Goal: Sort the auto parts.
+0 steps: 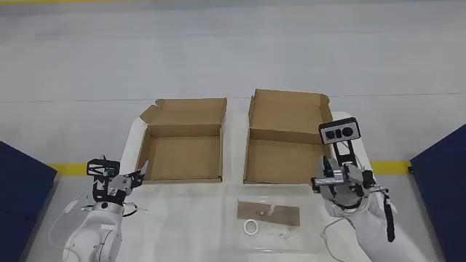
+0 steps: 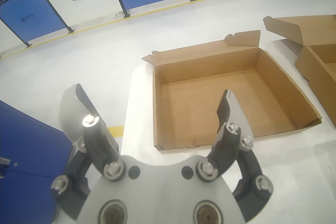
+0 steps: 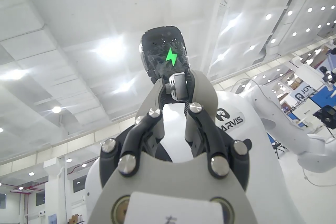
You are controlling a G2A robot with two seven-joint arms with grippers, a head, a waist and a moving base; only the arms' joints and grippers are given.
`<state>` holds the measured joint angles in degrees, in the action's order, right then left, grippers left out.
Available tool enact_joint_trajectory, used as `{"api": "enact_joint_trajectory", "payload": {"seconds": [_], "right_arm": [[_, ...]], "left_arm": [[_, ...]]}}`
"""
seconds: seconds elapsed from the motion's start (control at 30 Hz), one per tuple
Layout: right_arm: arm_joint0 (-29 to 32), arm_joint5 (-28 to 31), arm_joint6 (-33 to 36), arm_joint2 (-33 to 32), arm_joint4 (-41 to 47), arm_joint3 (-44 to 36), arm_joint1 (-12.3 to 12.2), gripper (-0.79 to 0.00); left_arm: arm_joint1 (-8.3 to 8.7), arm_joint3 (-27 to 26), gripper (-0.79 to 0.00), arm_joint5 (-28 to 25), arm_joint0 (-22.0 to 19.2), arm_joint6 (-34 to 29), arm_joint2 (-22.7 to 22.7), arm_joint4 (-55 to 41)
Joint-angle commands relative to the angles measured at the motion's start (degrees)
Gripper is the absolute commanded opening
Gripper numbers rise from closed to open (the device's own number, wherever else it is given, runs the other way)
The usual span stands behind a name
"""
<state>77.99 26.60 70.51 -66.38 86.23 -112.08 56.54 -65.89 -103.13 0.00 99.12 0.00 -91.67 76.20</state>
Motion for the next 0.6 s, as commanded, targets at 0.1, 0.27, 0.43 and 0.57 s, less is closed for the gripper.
{"api": "enact_joint_trajectory", "payload": {"seconds": [0.1,0.27,0.43,0.57], "right_arm": [[0.3,-0.5,0.9,-0.5,2.2,0.2,0.8,-0.785],[0.6,-1.2,1.3,-1.1,2.7,0.4,1.5,-0.785],[0.9,-1.9,1.4,-1.7,2.0,0.5,2.2,-0.785],[1.0,-2.4,1.7,-2.1,1.5,0.4,2.7,-0.785]], "left_arm": [[0.00,0.0,0.000,0.0,0.0,0.0,0.0,0.0],[0.00,0.0,0.000,0.0,0.0,0.0,0.0,0.0],[0.00,0.0,0.000,0.0,0.0,0.0,0.0,0.0],[0.00,0.0,0.000,0.0,0.0,0.0,0.0,0.0]]}}
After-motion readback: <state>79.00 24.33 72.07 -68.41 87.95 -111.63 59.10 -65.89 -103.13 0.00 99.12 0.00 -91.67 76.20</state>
